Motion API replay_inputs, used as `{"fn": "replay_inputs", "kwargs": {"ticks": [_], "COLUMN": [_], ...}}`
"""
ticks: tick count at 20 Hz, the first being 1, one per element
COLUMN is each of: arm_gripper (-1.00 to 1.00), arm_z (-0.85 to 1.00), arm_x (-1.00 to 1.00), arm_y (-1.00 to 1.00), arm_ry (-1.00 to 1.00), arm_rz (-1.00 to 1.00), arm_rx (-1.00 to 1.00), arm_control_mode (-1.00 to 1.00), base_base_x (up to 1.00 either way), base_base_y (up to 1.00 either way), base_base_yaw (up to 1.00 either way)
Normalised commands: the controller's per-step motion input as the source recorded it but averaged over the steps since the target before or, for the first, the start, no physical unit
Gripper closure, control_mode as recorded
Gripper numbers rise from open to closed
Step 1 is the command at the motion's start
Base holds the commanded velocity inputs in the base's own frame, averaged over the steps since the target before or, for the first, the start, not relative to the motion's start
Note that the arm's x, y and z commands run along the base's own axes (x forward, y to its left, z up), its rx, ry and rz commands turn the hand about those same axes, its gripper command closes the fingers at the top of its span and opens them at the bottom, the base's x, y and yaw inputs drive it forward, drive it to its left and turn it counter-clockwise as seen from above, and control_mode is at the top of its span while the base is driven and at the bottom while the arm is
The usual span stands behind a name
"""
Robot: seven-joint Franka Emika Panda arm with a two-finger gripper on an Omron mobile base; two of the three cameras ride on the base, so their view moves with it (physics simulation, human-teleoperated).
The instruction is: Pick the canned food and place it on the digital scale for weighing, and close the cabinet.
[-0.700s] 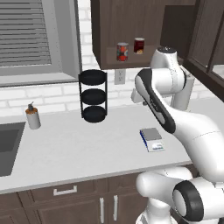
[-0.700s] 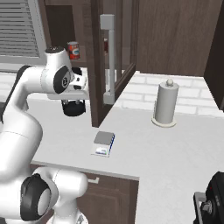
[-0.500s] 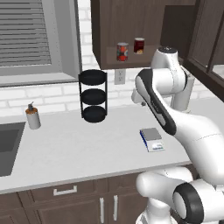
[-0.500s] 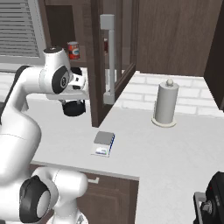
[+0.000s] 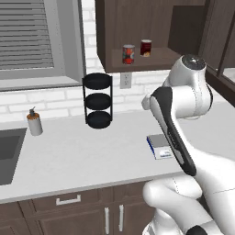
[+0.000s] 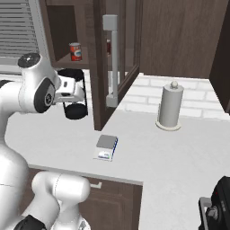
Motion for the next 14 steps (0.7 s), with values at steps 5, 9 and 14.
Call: {"fn": "replay_inputs", "kwargs": {"ticks": [5, 9, 14], "arm_gripper": [-1.00, -1.00, -1.00], "arm_z": [0.81, 0.73, 0.49], "arm_x": [-0.24, -0.09, 0.02], "arm_y": [0.00, 0.00, 0.02], "arm_ry": [-0.32, -0.27, -0.21], "arm_rz": [0.05, 0.08, 0.10], "arm_rx": [0.00, 0.00, 0.00], "arm_control_mode": [-1.00, -1.00, -1.00], "base_base_x": [0.00, 0.00, 0.00], "base_base_y": [0.00, 0.00, 0.00], "base_base_yaw": [0.00, 0.00, 0.00]}}
